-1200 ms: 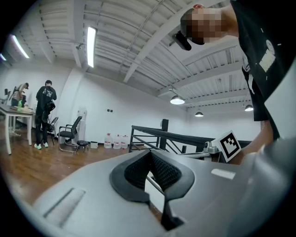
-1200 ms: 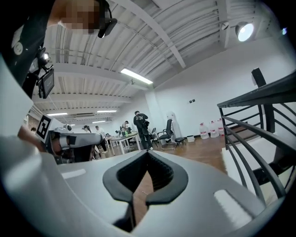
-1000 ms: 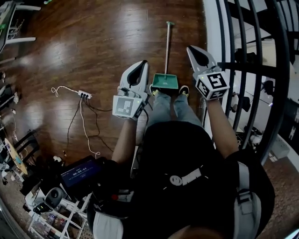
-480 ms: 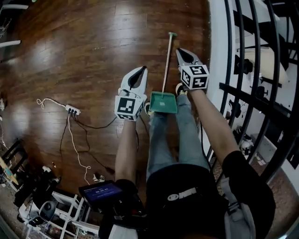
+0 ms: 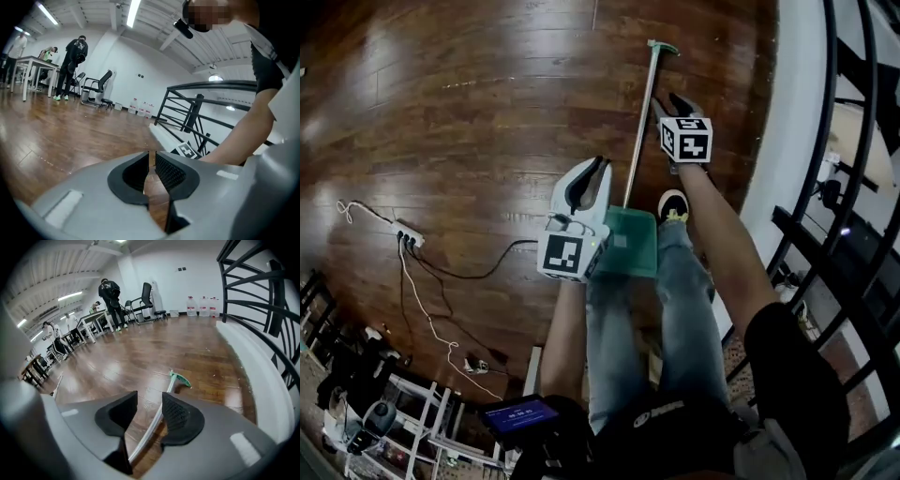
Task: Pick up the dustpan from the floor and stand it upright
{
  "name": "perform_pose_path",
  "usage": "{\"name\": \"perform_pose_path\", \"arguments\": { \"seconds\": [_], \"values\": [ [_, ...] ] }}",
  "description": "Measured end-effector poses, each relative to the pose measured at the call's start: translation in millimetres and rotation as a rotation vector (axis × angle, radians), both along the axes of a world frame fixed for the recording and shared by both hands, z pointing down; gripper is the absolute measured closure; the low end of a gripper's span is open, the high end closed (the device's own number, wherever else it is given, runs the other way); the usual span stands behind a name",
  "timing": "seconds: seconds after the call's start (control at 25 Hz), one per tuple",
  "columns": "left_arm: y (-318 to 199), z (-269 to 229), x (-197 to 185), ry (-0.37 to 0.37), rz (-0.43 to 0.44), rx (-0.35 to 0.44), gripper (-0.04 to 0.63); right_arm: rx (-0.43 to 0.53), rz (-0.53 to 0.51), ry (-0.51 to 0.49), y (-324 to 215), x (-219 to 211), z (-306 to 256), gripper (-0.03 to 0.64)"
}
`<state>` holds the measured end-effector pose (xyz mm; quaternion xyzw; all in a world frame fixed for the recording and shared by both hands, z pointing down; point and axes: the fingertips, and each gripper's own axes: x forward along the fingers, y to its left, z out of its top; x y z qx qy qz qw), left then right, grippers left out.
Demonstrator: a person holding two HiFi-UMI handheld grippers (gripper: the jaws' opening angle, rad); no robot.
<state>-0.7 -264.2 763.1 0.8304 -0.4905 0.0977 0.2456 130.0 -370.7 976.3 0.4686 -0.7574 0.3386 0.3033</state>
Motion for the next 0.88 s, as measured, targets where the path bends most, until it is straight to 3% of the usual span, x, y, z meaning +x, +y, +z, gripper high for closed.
{"name": "perform_pose_path", "arguments": {
  "seconds": [0.12, 0.4, 0.72, 0.88],
  "values": [
    [0.9, 29.6, -13.6, -0.035, -0.02, -0.009, 0.532, -0.008, -0.022, 0.049, -14.2, -12.5, 56.9, 0.445],
    [4.0, 40.7, -40.7, -0.013, -0.115, 0.013, 0.551, -0.037, 0.039, 0.137, -36.0, -8.2, 130.0, 0.425],
    [13.6, 38.6, -40.9, -0.042, -0.109, 0.056, 0.56, -0.065, 0.074, 0.214, -42.8, -5.9, 165.5, 0.457],
    [14.6, 35.5, -39.4, -0.055, -0.102, 0.07, 0.56, -0.075, 0.128, 0.198, -48.4, -5.6, 156.4, 0.485]
  ]
}}
